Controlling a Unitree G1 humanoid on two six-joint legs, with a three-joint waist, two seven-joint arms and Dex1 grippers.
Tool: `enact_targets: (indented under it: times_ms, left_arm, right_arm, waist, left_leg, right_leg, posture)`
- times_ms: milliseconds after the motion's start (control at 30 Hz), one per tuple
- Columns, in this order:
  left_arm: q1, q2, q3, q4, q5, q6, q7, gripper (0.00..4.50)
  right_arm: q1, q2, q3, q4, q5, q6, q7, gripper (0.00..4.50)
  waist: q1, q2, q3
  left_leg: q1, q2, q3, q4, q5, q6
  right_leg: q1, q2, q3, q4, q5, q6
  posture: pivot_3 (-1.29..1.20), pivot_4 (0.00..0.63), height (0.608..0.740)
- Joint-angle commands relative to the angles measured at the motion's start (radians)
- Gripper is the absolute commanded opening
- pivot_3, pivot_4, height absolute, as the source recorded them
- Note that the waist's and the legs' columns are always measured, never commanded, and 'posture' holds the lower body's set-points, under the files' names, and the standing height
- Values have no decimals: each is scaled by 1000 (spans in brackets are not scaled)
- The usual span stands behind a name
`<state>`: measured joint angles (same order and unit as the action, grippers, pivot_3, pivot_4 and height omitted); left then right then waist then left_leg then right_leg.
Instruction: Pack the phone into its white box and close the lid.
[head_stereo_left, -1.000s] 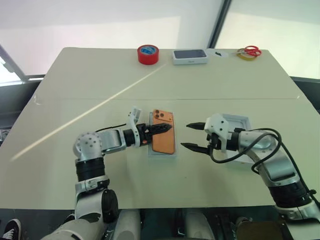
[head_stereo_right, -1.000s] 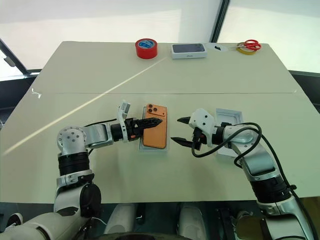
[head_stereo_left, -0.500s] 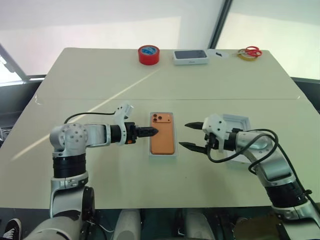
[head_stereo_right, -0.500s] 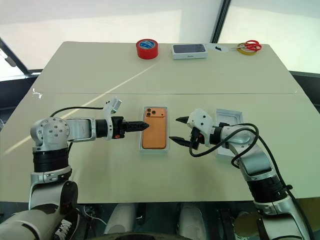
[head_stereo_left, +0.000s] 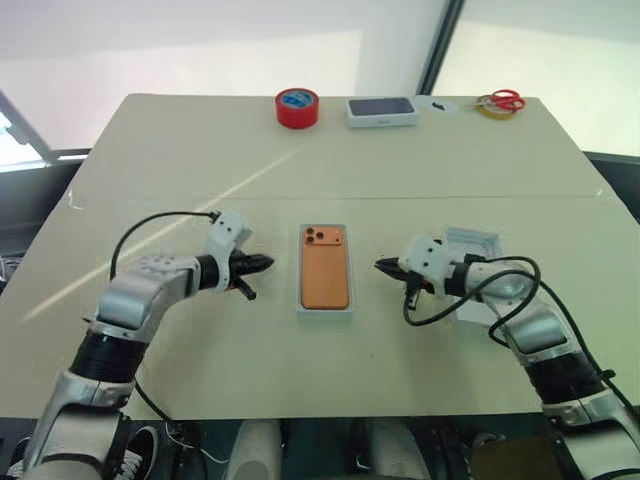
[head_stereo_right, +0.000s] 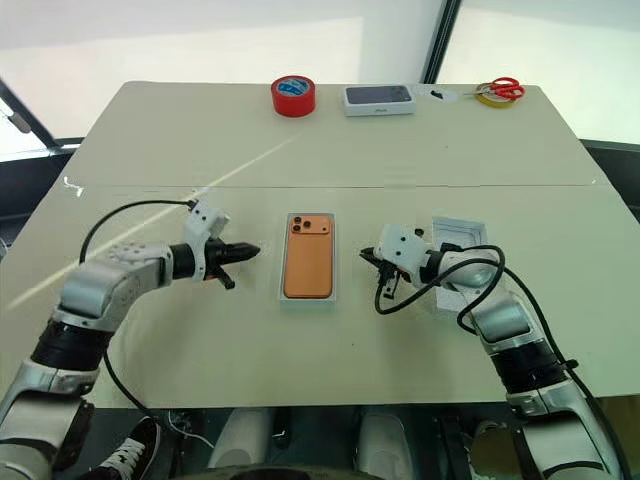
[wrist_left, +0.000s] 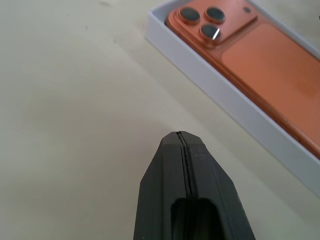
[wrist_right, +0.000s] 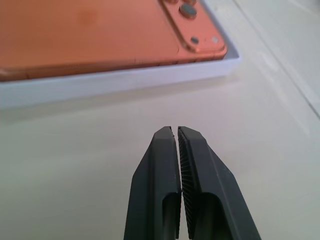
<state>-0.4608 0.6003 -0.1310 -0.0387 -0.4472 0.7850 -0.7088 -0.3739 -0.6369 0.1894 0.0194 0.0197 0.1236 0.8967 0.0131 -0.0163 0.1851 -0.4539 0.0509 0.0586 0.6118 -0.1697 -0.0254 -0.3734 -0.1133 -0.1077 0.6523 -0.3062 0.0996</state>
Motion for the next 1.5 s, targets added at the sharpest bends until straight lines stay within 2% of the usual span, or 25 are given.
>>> enact_targets:
  times_ms: [33,100,233,333,633,767,933,1167,1300,1400,1467,1500]
  left_arm:
    - [-16,-17,-59,19,77,-90,-23,0]
    - [-23,-24,-111,51,129,-139,-47,0]
    - [-99,-166,-140,138,117,-145,-74,0]
    - [-130,-225,-166,141,128,-143,-113,0]
    - [-218,-412,-185,283,171,-199,-117,0]
    - [-241,-446,-202,334,202,-257,-151,0]
    - [-193,-425,-219,298,219,-269,-188,0]
    - [-175,-343,-151,282,216,-272,-193,0]
    - [-145,-290,-104,199,173,-286,-235,0]
    - [-114,-248,-51,131,133,-320,-280,0]
    - [-108,-219,-4,116,85,-275,-302,0]
    - [-105,-191,8,127,101,-299,-300,250]
  right_arm:
    - [-5,-11,28,-25,-36,-37,14,63]
    - [-8,-10,42,-25,-52,-51,14,63]
    - [-18,-1,29,-28,-32,-33,24,63]
    - [-13,-25,2,-22,-28,-39,30,63]
    - [115,-186,-122,-58,4,-38,70,63]
    - [134,-236,-169,-38,12,-55,82,63]
    - [149,-263,-189,-6,6,-91,82,63]
    - [234,-314,-206,38,-9,-154,105,63]
    - [279,-356,-240,48,-10,-190,99,63]
    - [292,-357,-292,5,72,-112,120,63]
    - [296,-346,-344,-47,184,31,144,570]
    - [298,-337,-367,-69,192,46,119,881]
  waist:
    - [1,0,0]
    - [1,0,0]
    - [11,1,-1]
    - [26,1,-1]
    - [28,1,0]
    - [24,2,-1]
    - [25,2,-1]
    - [27,2,-1]
    - [27,2,-1]
    - [27,2,-1]
    - [26,2,-1]
    - [26,2,-1]
  left_leg:
    - [-1,0,0,1,0,0]
    - [-1,-1,0,1,0,0]
    - [0,-1,-1,3,1,2]
    - [-1,-2,-1,4,0,3]
    - [-4,-2,-1,6,0,3]
    - [-4,-2,-2,7,0,3]
    - [-3,-1,-2,7,0,3]
    - [-3,-1,-2,8,0,4]
    - [-3,-1,-3,8,0,4]
    - [-3,-1,-3,9,0,4]
    - [-3,-1,-3,9,0,4]
    - [-3,-1,-3,9,0,4]
  right_leg:
    - [0,0,0,0,0,0]
    - [0,0,0,0,0,0]
    - [1,0,-1,0,0,0]
    - [2,0,-1,0,0,0]
    - [1,0,-2,1,0,1]
    - [1,0,-2,1,0,1]
    - [1,0,-2,2,0,1]
    - [2,0,-2,2,0,1]
    - [2,0,-2,2,0,1]
    - [3,0,-3,2,0,1]
    - [3,0,-2,2,0,1]
    - [3,0,-3,2,0,1]
  posture:
    - [0,150,740]
    - [0,150,740]
    - [0,150,740]
    - [0,150,740]
    - [0,150,740]
    - [0,150,740]
    - [0,150,740]
    - [0,150,740]
    - [0,150,740]
    - [0,150,740]
    - [0,150,740]
    - [0,150,740]
